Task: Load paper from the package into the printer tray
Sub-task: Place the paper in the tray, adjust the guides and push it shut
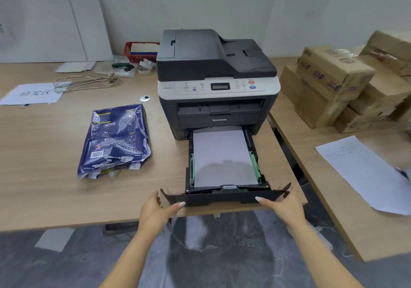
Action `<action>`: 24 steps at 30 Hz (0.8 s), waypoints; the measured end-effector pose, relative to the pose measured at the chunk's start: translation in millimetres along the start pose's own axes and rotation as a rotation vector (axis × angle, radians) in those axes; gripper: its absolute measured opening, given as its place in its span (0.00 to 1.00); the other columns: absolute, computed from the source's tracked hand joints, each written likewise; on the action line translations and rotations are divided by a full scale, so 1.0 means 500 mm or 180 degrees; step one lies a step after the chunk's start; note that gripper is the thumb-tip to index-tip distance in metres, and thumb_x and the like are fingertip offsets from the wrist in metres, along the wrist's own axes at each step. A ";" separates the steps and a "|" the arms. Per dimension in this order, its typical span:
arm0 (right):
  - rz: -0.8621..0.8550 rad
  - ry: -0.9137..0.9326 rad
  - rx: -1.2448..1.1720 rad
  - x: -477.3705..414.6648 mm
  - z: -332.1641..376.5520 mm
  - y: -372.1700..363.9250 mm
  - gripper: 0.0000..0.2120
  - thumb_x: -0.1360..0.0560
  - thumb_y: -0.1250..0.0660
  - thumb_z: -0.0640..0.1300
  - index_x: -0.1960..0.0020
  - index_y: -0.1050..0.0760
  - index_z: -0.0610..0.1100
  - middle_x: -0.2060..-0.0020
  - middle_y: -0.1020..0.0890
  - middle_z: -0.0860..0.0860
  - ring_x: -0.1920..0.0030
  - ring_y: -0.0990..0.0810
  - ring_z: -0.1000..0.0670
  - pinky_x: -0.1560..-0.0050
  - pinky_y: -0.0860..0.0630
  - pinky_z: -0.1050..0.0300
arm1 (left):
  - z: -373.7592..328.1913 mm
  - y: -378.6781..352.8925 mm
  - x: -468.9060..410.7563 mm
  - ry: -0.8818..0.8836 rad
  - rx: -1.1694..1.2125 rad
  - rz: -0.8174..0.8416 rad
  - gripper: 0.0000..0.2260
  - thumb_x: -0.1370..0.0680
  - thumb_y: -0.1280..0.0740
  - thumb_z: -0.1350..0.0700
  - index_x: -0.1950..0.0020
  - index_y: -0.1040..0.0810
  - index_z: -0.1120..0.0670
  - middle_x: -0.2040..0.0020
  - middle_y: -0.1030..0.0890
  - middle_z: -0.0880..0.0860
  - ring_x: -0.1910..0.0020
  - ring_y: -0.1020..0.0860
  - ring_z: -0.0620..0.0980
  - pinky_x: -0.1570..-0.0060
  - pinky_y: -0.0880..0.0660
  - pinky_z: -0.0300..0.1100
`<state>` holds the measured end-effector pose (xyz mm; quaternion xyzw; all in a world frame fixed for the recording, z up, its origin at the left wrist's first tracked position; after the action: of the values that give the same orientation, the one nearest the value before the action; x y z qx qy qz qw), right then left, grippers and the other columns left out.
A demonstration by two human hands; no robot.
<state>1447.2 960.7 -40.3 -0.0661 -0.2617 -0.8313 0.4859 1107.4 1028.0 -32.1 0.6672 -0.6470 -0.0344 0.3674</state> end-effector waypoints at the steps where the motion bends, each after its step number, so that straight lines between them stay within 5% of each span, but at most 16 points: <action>1: -0.0006 0.0028 0.0048 0.000 -0.003 -0.004 0.64 0.54 0.18 0.60 0.25 0.43 0.42 0.28 0.31 0.44 0.29 0.33 0.43 0.30 0.33 0.45 | 0.004 -0.005 -0.001 -0.0040 -0.0121 -0.0009 0.38 0.36 0.22 0.46 0.32 0.30 0.60 0.35 0.23 0.60 0.36 0.25 0.58 0.40 0.28 0.47; 6: -0.0139 0.0065 0.0152 -0.019 -0.014 -0.009 0.52 0.44 0.19 0.55 0.28 0.38 0.39 0.32 0.27 0.43 0.31 0.30 0.42 0.34 0.30 0.47 | -0.001 -0.026 -0.014 -0.0423 -0.0165 -0.0215 0.20 0.34 0.24 0.45 0.52 0.21 0.58 0.58 0.17 0.55 0.55 0.19 0.56 0.57 0.25 0.47; 10: -0.0251 0.0084 0.0235 -0.045 0.001 -0.018 0.57 0.51 0.23 0.68 0.30 0.34 0.40 0.36 0.23 0.43 0.35 0.26 0.42 0.36 0.27 0.45 | -0.027 -0.025 -0.036 -0.0367 -0.0143 -0.0501 0.17 0.33 0.25 0.46 0.57 0.23 0.58 0.65 0.21 0.51 0.59 0.22 0.56 0.61 0.32 0.44; 17: -0.0305 0.0082 0.0287 -0.151 0.060 -0.036 0.50 0.43 0.21 0.60 0.29 0.36 0.39 0.34 0.25 0.43 0.33 0.28 0.42 0.34 0.29 0.47 | -0.084 -0.039 -0.123 -0.0233 -0.0124 -0.0660 0.17 0.33 0.25 0.44 0.57 0.21 0.57 0.63 0.20 0.51 0.61 0.25 0.54 0.62 0.34 0.44; 21: -0.0325 0.0269 0.0401 -0.218 0.093 -0.047 0.53 0.48 0.22 0.63 0.31 0.34 0.39 0.37 0.23 0.42 0.35 0.25 0.42 0.37 0.26 0.48 | -0.127 -0.054 -0.173 -0.0186 0.0042 -0.0728 0.15 0.33 0.24 0.48 0.58 0.22 0.56 0.62 0.21 0.52 0.60 0.25 0.53 0.61 0.34 0.44; 24: -0.0344 0.0307 0.0573 -0.263 0.120 -0.053 0.49 0.49 0.22 0.65 0.38 0.29 0.38 0.46 0.19 0.43 0.44 0.21 0.42 0.51 0.23 0.54 | -0.156 -0.067 -0.209 -0.0125 0.0110 -0.0748 0.14 0.32 0.25 0.48 0.59 0.25 0.56 0.62 0.21 0.52 0.59 0.25 0.54 0.61 0.34 0.44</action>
<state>1484.5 1102.4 -46.8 0.0321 -0.3147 -0.8317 0.4563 1159.4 1152.1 -37.9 0.7440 -0.5719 -0.0792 0.3364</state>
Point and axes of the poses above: each hand's wrist, its own x-axis away from the middle knuckle, its own y-axis out of the back of the hand, z = x × y, the point moved 4 cm from there along -x, towards the middle knuckle
